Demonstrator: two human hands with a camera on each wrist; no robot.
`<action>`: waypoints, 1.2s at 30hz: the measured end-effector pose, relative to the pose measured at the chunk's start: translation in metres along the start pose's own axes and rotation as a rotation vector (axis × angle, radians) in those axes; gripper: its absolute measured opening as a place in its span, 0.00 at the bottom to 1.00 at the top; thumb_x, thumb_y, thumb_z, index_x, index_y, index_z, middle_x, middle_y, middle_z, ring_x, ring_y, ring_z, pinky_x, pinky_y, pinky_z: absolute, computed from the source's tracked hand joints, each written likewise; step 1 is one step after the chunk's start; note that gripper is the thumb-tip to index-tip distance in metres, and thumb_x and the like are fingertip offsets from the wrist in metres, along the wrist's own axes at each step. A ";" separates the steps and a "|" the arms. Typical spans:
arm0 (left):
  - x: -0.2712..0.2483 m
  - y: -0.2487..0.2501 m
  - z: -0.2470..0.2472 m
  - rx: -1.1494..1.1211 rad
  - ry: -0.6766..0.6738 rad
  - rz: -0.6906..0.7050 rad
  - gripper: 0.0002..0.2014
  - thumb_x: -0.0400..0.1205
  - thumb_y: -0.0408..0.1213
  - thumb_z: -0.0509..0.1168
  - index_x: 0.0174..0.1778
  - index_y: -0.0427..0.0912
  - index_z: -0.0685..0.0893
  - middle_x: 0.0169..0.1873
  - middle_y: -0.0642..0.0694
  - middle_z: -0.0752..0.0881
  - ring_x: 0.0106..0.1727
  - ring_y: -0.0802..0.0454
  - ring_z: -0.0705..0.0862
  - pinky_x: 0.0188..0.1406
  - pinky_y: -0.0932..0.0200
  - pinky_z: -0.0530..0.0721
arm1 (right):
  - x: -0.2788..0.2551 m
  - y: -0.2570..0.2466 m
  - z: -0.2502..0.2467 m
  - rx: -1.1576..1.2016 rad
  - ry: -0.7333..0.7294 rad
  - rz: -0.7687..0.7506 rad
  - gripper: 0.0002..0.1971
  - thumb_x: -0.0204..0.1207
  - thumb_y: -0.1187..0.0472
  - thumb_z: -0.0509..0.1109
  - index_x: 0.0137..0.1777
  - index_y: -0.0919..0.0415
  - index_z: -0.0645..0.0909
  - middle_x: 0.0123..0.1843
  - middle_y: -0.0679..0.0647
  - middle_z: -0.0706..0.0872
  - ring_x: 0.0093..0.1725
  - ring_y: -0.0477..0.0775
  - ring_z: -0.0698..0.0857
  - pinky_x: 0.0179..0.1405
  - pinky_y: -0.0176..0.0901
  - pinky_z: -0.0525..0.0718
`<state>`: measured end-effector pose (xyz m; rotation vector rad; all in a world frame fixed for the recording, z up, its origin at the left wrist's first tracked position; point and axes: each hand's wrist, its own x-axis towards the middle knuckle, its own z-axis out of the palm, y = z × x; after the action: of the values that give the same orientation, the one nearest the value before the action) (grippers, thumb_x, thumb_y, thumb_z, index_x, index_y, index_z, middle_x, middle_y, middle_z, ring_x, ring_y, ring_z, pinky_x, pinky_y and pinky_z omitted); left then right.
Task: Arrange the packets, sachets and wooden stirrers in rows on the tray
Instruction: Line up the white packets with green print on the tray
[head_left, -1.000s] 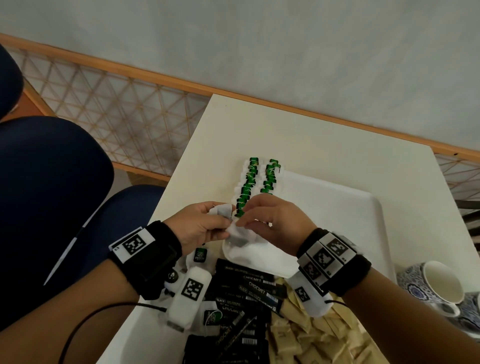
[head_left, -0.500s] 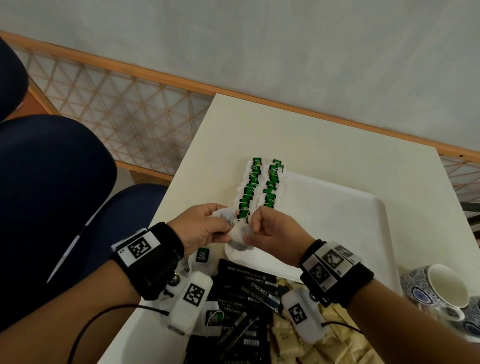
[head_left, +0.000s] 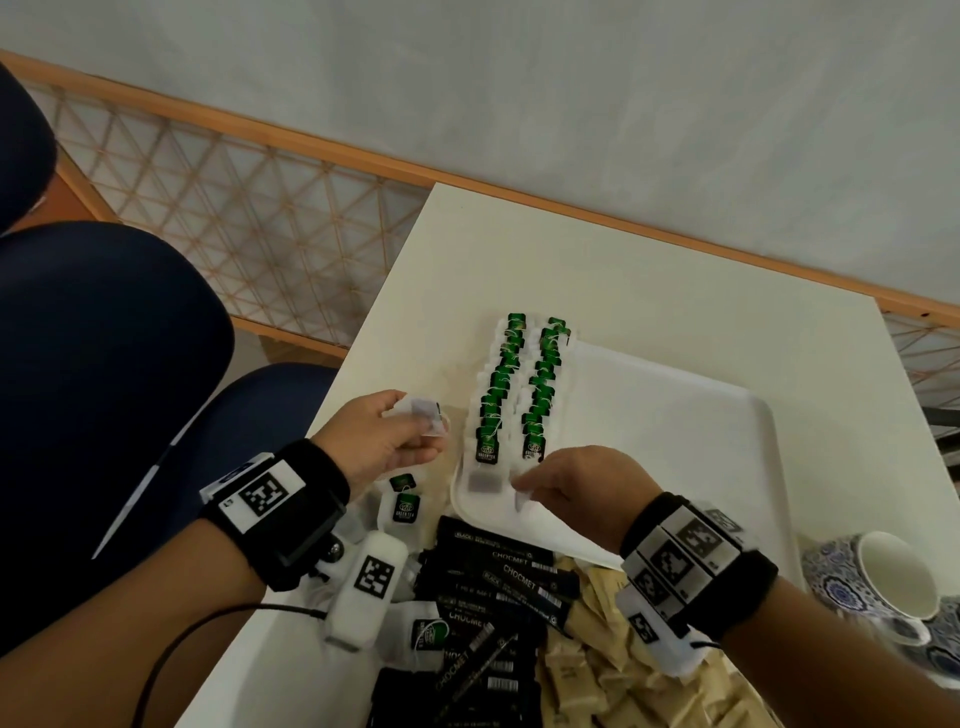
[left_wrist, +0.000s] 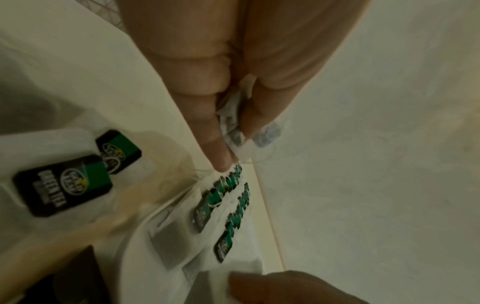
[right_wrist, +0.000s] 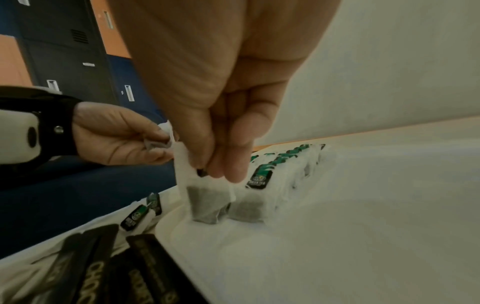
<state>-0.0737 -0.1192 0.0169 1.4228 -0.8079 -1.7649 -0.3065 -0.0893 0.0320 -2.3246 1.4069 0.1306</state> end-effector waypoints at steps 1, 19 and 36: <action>0.000 0.000 -0.001 0.017 0.000 0.007 0.07 0.80 0.26 0.66 0.53 0.34 0.81 0.47 0.37 0.88 0.42 0.48 0.89 0.41 0.61 0.89 | -0.001 -0.001 -0.001 -0.014 0.005 0.003 0.14 0.84 0.54 0.60 0.62 0.41 0.84 0.58 0.42 0.85 0.58 0.47 0.83 0.43 0.33 0.74; 0.001 -0.013 0.010 0.263 -0.002 0.004 0.07 0.80 0.26 0.65 0.40 0.41 0.85 0.34 0.45 0.84 0.34 0.52 0.78 0.36 0.61 0.76 | 0.038 0.022 -0.005 0.148 -0.018 0.241 0.15 0.78 0.53 0.67 0.64 0.43 0.80 0.55 0.44 0.85 0.55 0.49 0.83 0.50 0.41 0.79; -0.013 -0.010 0.031 0.292 -0.355 -0.127 0.15 0.75 0.21 0.58 0.53 0.35 0.85 0.43 0.30 0.85 0.38 0.46 0.83 0.43 0.58 0.86 | 0.025 -0.016 -0.019 0.334 0.121 -0.293 0.20 0.74 0.58 0.75 0.65 0.45 0.81 0.66 0.44 0.78 0.61 0.40 0.77 0.51 0.18 0.69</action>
<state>-0.1039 -0.1015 0.0218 1.3835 -1.2260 -2.0991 -0.2831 -0.1113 0.0465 -2.2498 1.0301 -0.3118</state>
